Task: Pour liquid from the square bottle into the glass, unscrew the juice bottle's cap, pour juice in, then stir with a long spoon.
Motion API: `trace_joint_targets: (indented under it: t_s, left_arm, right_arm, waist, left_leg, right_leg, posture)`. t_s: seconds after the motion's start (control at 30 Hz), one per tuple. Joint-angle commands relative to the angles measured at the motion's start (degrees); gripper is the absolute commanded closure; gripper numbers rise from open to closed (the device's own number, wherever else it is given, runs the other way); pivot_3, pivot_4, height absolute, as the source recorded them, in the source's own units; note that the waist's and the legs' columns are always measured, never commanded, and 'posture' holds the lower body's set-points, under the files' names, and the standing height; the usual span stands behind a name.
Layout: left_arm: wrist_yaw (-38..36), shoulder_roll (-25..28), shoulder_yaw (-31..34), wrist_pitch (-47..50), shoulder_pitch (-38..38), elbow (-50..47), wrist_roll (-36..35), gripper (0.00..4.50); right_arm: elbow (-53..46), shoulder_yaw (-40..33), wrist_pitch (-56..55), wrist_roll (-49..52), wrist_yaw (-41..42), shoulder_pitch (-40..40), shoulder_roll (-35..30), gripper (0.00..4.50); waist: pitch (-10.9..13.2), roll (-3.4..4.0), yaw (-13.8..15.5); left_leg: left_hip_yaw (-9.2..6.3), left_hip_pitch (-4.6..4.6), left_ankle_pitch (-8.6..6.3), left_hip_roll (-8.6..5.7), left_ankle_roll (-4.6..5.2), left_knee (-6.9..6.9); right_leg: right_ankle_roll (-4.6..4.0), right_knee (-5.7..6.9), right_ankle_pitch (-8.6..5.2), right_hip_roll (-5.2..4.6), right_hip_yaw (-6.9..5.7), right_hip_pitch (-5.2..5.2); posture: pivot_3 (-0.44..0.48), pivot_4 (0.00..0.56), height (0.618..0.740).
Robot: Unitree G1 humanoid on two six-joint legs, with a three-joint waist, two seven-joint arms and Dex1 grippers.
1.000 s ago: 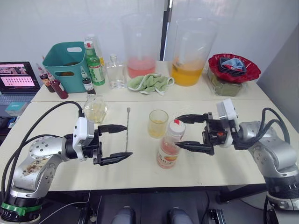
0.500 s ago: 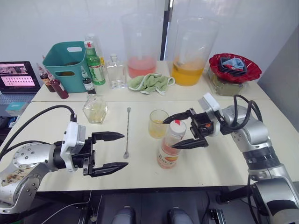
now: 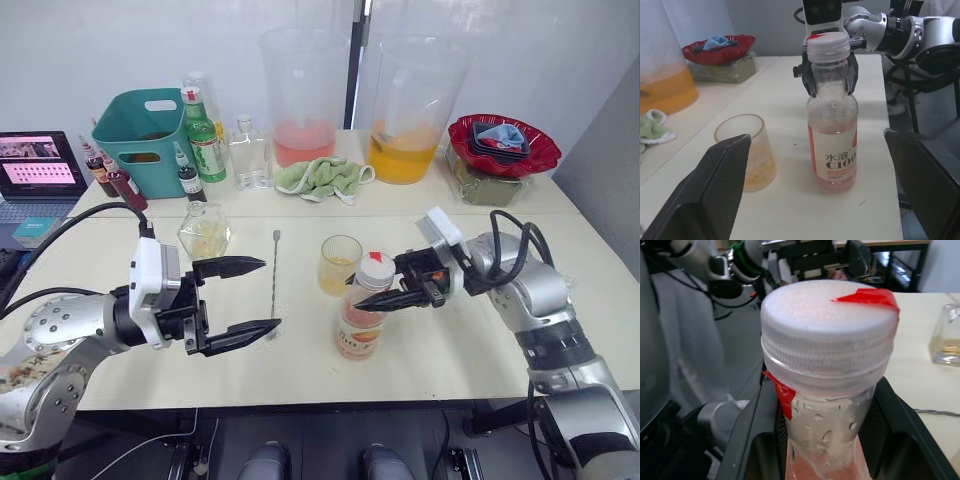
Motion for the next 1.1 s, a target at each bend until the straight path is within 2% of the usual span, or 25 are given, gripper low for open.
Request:
trace_joint_targets:
  t_s: [0.03, 0.1, 0.2, 0.33, 0.43, 0.57, 0.67, 0.73, 0.8, 0.83, 0.93, 0.97, 1.1]
  left_arm:
    - [-0.4, -0.3, -1.5, -0.1, -1.2, 0.2, -0.2, 0.0]
    - [-2.2, -0.7, -3.4, -0.6, -1.9, 1.9, 0.0, 0.0]
    - [-4.5, -2.1, -6.9, -1.3, -5.3, 5.8, 0.7, 0.0]
    - [-7.5, -3.3, -9.8, -1.7, -8.2, 8.9, 1.9, 0.0]
    - [-9.8, -3.5, -11.1, -2.3, -10.3, 11.3, 3.0, 0.0]
    - [-11.8, -3.8, -11.7, -3.2, -12.2, 13.7, 4.3, 0.0]
    - [-12.7, -3.8, -11.9, -4.0, -12.4, 14.3, 5.0, 0.0]
    - [-12.9, -3.7, -11.6, -3.9, -12.0, 14.0, 4.9, 0.0]
    - [-12.6, -3.5, -10.7, -3.2, -11.4, 13.2, 4.0, 0.0]
    - [-12.4, -3.3, -10.3, -3.1, -10.8, 12.6, 3.9, 0.0]
    - [-12.0, -2.8, -9.2, -3.2, -9.1, 11.6, 3.9, 0.0]
    - [-11.6, -2.8, -8.7, -3.1, -8.6, 11.3, 3.7, 0.0]
    - [-9.8, -2.7, -6.6, -2.6, -5.8, 8.7, 3.1, 0.0]
  right_arm:
    - [-6.9, -4.7, 3.5, 1.8, -6.0, 1.8, -1.1, 3.18]
    - [-13.6, -6.5, 6.4, 1.9, -13.3, 5.7, -0.9, 3.18]
    - [-25.8, -10.5, 13.8, 4.7, -29.3, 13.0, 2.3, 3.21]
    - [-34.6, -12.8, 19.2, 6.6, -43.7, 18.1, 7.0, 3.21]
    - [-38.8, -12.9, 20.5, 6.0, -50.7, 21.7, 9.3, 3.21]
    - [-41.4, -10.5, 20.6, 5.1, -54.2, 25.2, 10.2, 3.21]
    - [-41.3, -9.4, 19.8, 4.9, -55.3, 26.1, 11.1, 3.21]
    - [-40.9, -9.3, 19.6, 5.7, -54.7, 26.1, 11.1, 2.2]
    - [-39.1, -10.2, 18.8, 6.0, -52.2, 25.3, 9.5, 1.47]
    - [-37.8, -11.0, 18.5, 6.7, -50.0, 24.7, 8.4, 1.25]
    - [-33.0, -12.1, 17.3, 8.0, -41.4, 22.3, 3.8, 0.23]
    - [-30.8, -12.1, 15.9, 7.7, -38.0, 21.7, 2.4, 0.05]
    - [-21.2, -9.0, 7.8, 4.4, -21.2, 19.0, -3.0, 0.05]
  waist:
    - [0.0, 0.0, 0.0]
    - [0.0, 0.0, 0.2]
    - [0.0, -0.01, 0.4]
    - [0.0, 0.0, 0.0]
    - [0.0, 0.0, 0.0]
    - [0.0, 0.0, 0.0]
    - [0.0, -0.01, -0.2]
    - [0.0, -0.01, -0.2]
    - [0.0, -0.01, -0.3]
    - [0.0, -0.01, -0.3]
    - [0.0, -0.02, -0.2]
    - [0.0, -0.02, -0.2]
    - [0.0, -0.02, -0.1]
  left_leg:
    - [0.0, -0.01, 0.0, 0.01, 0.0, -0.01]
    - [-0.01, -0.02, 0.0, 0.01, 0.0, -0.02]
    - [-0.03, -0.04, 0.0, -0.02, 0.0, -0.02]
    - [0.0, -0.09, 0.01, -0.07, -0.01, 0.01]
    - [-0.01, -0.09, 0.01, -0.06, -0.01, 0.01]
    - [0.03, -0.1, 0.01, -0.06, 0.0, 0.01]
    - [0.02, -0.09, 0.01, -0.03, 0.0, 0.01]
    - [0.03, -0.09, 0.01, -0.01, 0.0, 0.01]
    - [0.02, -0.09, 0.01, 0.0, 0.0, 0.01]
    - [0.02, -0.09, 0.01, 0.0, 0.0, 0.01]
    - [0.04, -0.09, 0.01, 0.0, 0.0, 0.02]
    - [0.03, -0.09, 0.01, 0.0, 0.0, 0.03]
    - [0.15, -0.08, 0.01, 0.01, 0.0, 0.05]
  right_leg:
    - [0.0, -0.01, 0.0, 0.01, 0.0, -0.01]
    - [0.0, -0.01, 0.0, 0.02, 0.0, -0.02]
    - [0.0, 0.02, 0.0, 0.0, -0.02, -0.01]
    - [0.0, 0.01, 0.0, 0.04, 0.0, -0.04]
    - [0.0, 0.01, 0.0, 0.09, 0.0, -0.05]
    - [0.0, -0.03, 0.0, 0.1, 0.0, -0.04]
    - [0.0, -0.03, 0.0, 0.14, 0.0, -0.03]
    - [0.0, -0.03, 0.0, 0.16, 0.0, -0.03]
    - [0.0, -0.04, 0.0, 0.18, 0.0, -0.03]
    - [0.0, -0.03, 0.0, 0.18, 0.0, -0.03]
    - [0.0, -0.08, 0.0, 0.16, 0.02, -0.01]
    - [0.0, -0.08, 0.0, 0.16, 0.02, 0.01]
    - [0.01, -0.12, -0.01, 0.17, -0.02, 0.05]
  posture:
    - [0.0, 0.15, 0.74]
    - [0.0, 0.15, 0.74]
    - [0.0, 0.15, 0.74]
    - [0.0, 0.15, 0.74]
    - [0.0, 0.15, 0.74]
    - [0.0, 0.15, 0.74]
    - [0.0, 0.15, 0.74]
    - [0.0, 0.15, 0.74]
    - [0.0, 0.15, 0.74]
    - [0.0, 0.15, 0.74]
    - [0.0, 0.15, 0.74]
    - [0.0, 0.15, 0.74]
    - [0.0, 0.15, 0.74]
